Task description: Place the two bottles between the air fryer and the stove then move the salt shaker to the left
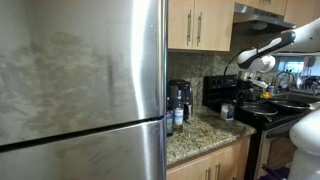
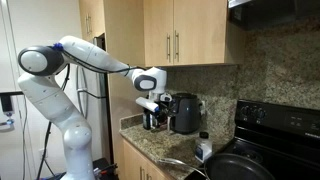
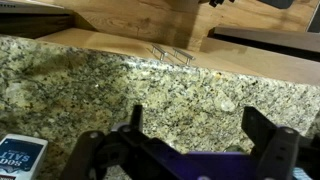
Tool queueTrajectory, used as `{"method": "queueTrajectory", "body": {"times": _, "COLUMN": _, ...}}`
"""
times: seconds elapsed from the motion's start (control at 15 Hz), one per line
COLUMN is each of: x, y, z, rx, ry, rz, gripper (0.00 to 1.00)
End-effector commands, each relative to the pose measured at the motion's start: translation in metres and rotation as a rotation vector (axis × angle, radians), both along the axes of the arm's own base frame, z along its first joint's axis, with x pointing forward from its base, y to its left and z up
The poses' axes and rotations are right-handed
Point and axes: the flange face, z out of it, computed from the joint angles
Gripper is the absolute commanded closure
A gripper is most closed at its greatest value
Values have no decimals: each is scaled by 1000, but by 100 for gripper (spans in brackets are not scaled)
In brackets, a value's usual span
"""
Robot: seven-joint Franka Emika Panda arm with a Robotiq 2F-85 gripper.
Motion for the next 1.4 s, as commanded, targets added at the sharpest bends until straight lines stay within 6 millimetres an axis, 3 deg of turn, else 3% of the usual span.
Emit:
{"method": "queueTrajectory", "body": {"times": 0.0, "x": 0, "y": 0, "z": 0, "rx": 0, "ry": 1, "rz": 0, "gripper": 0}}
{"method": "queueTrajectory", "body": {"times": 0.2, "x": 5, "y": 52, "z": 16, "rx": 3, "ry": -74, "rz": 168, "gripper": 0}}
{"method": "queueTrajectory", "body": {"times": 0.47, "x": 25, "y": 141, "z": 77, "rx": 37, "ry": -251, "rz": 280, "gripper": 0}}
{"method": "queueTrajectory", "body": {"times": 0.6, "x": 30, "y": 168, "z": 101, "rx": 63, "ry": -326, "rz": 282, "gripper": 0}}
{"method": "queueTrajectory", "body": {"times": 0.67, "x": 24, "y": 157, "z": 86, "rx": 37, "ry": -278, "rz": 275, "gripper": 0}}
{"method": "queueTrajectory", "body": {"times": 0.8, "x": 25, "y": 173, "z": 102, "rx": 46, "ry": -312, "rz": 288, "gripper": 0}}
{"method": "queueTrajectory", "body": {"times": 0.93, "x": 29, "y": 177, "z": 96, "rx": 18, "ry": -296, "rz": 300, "gripper": 0}}
{"method": "queueTrajectory", "body": {"times": 1.07, "x": 37, "y": 210, "z": 98, "rx": -17, "ry": -302, "rz": 376, "gripper": 0}}
{"method": "queueTrajectory", "body": {"times": 1.13, "x": 46, "y": 241, "z": 104, "rx": -19, "ry": -322, "rz": 395, "gripper": 0}}
{"method": "queueTrajectory", "body": {"times": 1.33, "x": 73, "y": 306, "z": 114, "rx": -83, "ry": -384, "rz": 381, "gripper": 0}}
